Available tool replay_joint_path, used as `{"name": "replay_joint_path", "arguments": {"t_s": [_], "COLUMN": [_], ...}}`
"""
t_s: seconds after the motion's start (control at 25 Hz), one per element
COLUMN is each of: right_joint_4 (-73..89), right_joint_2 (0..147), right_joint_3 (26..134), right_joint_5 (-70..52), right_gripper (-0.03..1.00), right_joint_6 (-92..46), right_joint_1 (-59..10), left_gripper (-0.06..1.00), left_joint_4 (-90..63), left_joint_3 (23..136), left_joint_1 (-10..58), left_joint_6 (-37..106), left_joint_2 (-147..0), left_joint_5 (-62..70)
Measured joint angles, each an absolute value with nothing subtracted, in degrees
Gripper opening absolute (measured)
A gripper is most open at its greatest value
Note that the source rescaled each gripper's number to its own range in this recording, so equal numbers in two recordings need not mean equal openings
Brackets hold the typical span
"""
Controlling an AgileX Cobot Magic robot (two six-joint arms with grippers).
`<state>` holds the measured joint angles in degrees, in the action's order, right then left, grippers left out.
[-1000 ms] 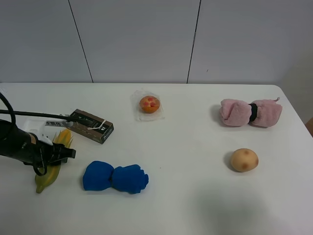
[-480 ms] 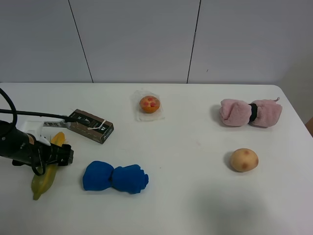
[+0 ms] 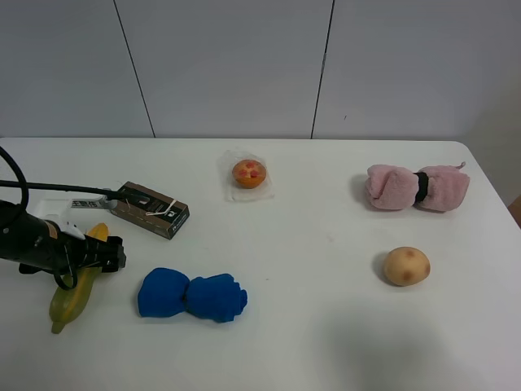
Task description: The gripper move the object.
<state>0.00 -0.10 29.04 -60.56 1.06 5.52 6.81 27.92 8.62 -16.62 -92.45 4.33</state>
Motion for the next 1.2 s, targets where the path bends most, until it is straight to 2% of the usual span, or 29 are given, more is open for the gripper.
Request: {"name": "replay_joint_path", "arguments": {"t_s": [0.64,0.92,1.08,1.2], "right_joint_4": [0.00,0.00,0.00,0.00], "right_joint_2": [-0.10,-0.10,-0.10,-0.10], "right_joint_3": [29.04,29.04,29.04,29.04], "right_joint_5": [-60.56,-60.56,-60.56,-60.56], "right_gripper": [1.00,1.00,1.00,1.00], "right_joint_6": [1.06,1.06,1.06,1.06], "right_joint_1": [5.52,5.52,5.52,5.52], "left_gripper": [0.99,0.99,0.99,0.99], "left_joint_4": [6.92,7.06,7.06,7.06], "left_joint_3": [31.48,35.32,36.99,42.11], "left_joint_1": [8.62,8.62,8.62,8.62], "left_joint_6": [-15.38,-9.58,-8.36,-7.64], "left_joint_2": [-92.50,-87.03,-79.52,-66.44], "left_joint_5": [3.82,15.22,23.20,33.37]}}
